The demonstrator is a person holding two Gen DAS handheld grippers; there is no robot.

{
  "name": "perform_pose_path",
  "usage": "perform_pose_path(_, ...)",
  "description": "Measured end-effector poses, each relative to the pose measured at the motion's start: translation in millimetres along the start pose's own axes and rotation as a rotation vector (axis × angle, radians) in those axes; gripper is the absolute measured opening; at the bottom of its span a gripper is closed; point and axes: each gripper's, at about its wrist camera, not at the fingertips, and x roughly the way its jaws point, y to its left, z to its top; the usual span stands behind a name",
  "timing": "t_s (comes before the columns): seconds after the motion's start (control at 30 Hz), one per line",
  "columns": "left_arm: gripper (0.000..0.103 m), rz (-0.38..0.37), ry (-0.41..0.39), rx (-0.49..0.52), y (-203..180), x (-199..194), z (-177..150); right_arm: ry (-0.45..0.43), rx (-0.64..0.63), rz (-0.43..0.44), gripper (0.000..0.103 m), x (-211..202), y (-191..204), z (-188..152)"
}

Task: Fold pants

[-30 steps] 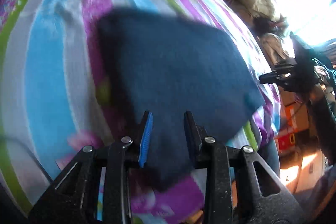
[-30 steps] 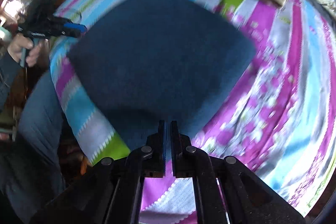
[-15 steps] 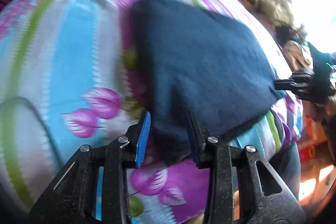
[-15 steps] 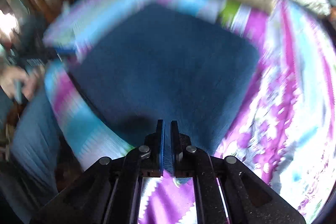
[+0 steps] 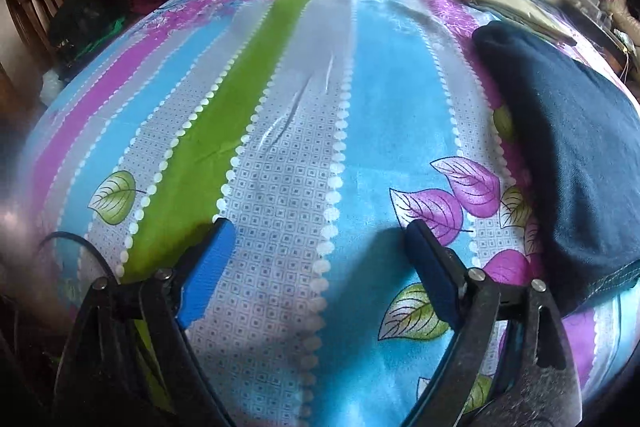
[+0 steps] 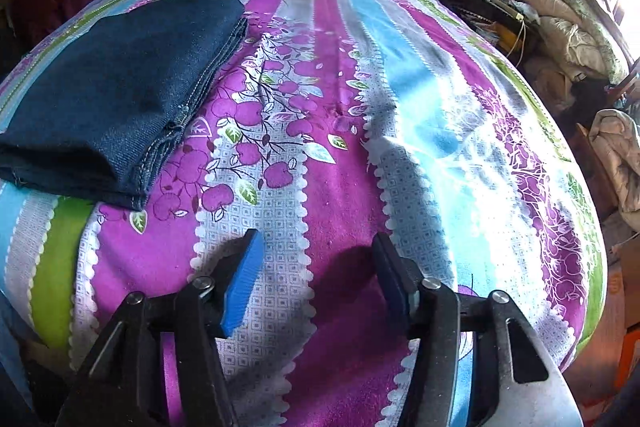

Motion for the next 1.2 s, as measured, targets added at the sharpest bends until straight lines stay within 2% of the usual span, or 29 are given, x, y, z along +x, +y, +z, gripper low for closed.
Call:
perform_pose_path(0.03,0.093,0.009,-0.012,0.004,-3,0,-1,-0.002,0.005,-0.024,0.081,4,-1,-3)
perform_pose_path(0.13,0.100,0.021,-0.026,-0.013,5,3,0,0.023,0.057,-0.077,0.102,7,-13,-8)
perform_pose_path(0.3,0.103,0.021,-0.023,-0.028,9,2,-3,0.058,0.125,-0.013,0.103,24,-30,-1)
perform_pose_path(0.63,0.103,0.020,-0.024,-0.034,11,2,-4,0.054,0.157,0.021,0.103,28,-34,0)
perform_pose_path(0.77,0.103,0.051,-0.034,-0.032,7,2,-4,0.054,0.196,0.033,0.103,28,-37,-1)
perform_pose_path(0.87,0.103,0.046,-0.029,-0.044,8,3,-2,0.096,0.178,0.026,0.103,26,-35,7)
perform_pose_path(0.9,0.103,0.042,-0.016,-0.054,10,3,1,0.084,0.171,0.013,0.097,16,-32,12)
perform_pose_path(0.93,0.103,0.043,0.000,-0.062,10,1,3,0.041,0.165,0.010,0.095,1,-28,18)
perform_pose_path(1.0,0.103,0.063,0.010,-0.064,4,-10,8,-0.065,0.136,0.001,0.098,-41,-10,31)
perform_pose_path(1.03,0.103,0.069,-0.027,-0.044,-4,-23,9,-0.095,0.131,0.008,0.102,-57,-2,36)
perform_pose_path(1.1,0.103,0.066,-0.124,0.028,-28,-61,10,-0.178,0.110,0.038,0.103,-94,22,47)
perform_pose_path(1.2,0.103,-0.026,-0.198,0.095,-66,-115,11,-0.273,0.097,0.078,0.103,-132,52,63)
